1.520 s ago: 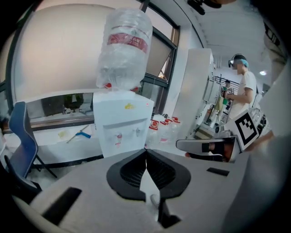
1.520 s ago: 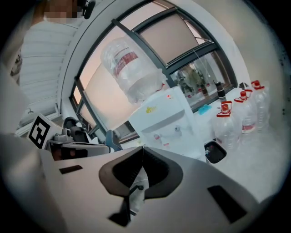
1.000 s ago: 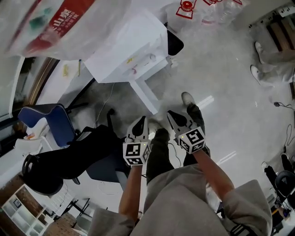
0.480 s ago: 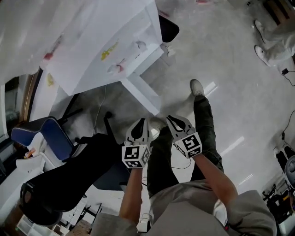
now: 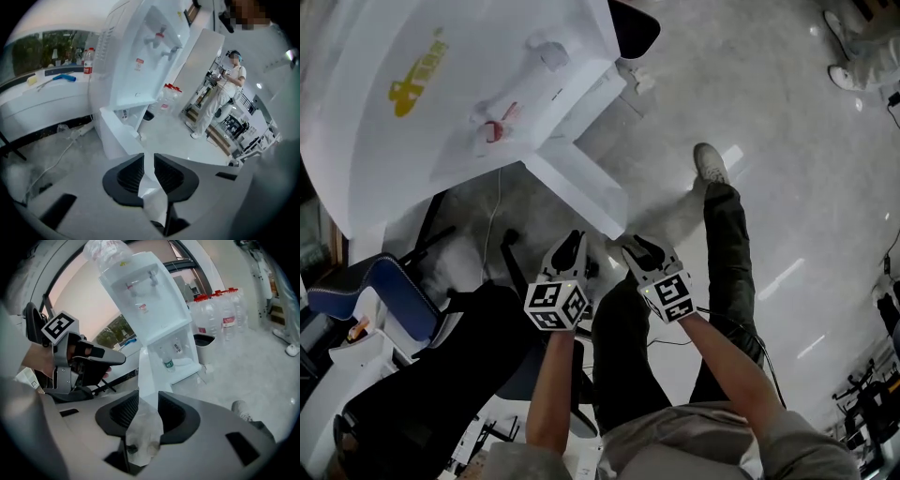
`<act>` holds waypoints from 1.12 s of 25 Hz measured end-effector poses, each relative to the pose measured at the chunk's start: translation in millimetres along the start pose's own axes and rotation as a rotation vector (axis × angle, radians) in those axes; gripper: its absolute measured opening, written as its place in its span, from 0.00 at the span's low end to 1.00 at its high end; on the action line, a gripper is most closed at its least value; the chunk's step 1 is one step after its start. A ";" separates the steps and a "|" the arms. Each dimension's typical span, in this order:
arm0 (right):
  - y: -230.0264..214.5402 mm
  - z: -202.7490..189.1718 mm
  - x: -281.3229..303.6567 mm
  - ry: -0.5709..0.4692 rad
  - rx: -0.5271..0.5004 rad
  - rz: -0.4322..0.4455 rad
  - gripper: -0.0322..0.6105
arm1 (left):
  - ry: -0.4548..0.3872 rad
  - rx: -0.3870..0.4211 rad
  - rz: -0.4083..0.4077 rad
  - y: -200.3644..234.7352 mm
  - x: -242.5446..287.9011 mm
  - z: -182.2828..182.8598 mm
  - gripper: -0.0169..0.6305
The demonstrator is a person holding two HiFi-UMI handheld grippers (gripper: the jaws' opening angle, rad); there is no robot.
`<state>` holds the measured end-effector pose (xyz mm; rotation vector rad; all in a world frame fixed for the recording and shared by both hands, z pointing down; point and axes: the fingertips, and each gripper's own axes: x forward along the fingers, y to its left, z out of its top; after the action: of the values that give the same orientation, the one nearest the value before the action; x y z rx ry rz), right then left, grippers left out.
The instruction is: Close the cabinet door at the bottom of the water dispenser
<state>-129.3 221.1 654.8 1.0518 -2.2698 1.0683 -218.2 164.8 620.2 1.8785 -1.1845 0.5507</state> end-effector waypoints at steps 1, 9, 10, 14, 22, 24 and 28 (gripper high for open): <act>0.1 -6.1 6.8 0.005 -0.002 -0.003 0.24 | 0.006 -0.039 -0.011 4.7 5.7 -5.5 0.11; -3.4 -27.2 44.0 -0.039 -0.056 -0.124 0.28 | 0.031 -0.367 -0.096 25.2 43.8 -32.8 0.15; -2.1 -29.4 45.7 -0.040 -0.074 -0.127 0.28 | 0.036 -0.391 -0.106 25.8 46.9 -34.8 0.15; -2.2 -33.7 52.7 -0.046 -0.122 -0.136 0.31 | 0.028 -0.444 -0.134 26.0 52.9 -36.6 0.15; -33.6 -16.8 47.7 -0.084 -0.127 -0.185 0.27 | -0.012 -0.542 -0.169 14.2 67.6 -28.9 0.14; -42.7 -11.0 47.0 -0.083 -0.136 -0.178 0.27 | -0.024 -0.565 -0.170 10.3 73.5 -24.9 0.14; -60.1 0.0 43.1 -0.067 -0.181 -0.151 0.27 | -0.042 -0.604 -0.159 1.3 83.8 -18.1 0.14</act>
<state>-109.6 176.2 710.2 1.1768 -2.2479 0.7631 -179.7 135.6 691.0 1.4453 -1.0644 0.0467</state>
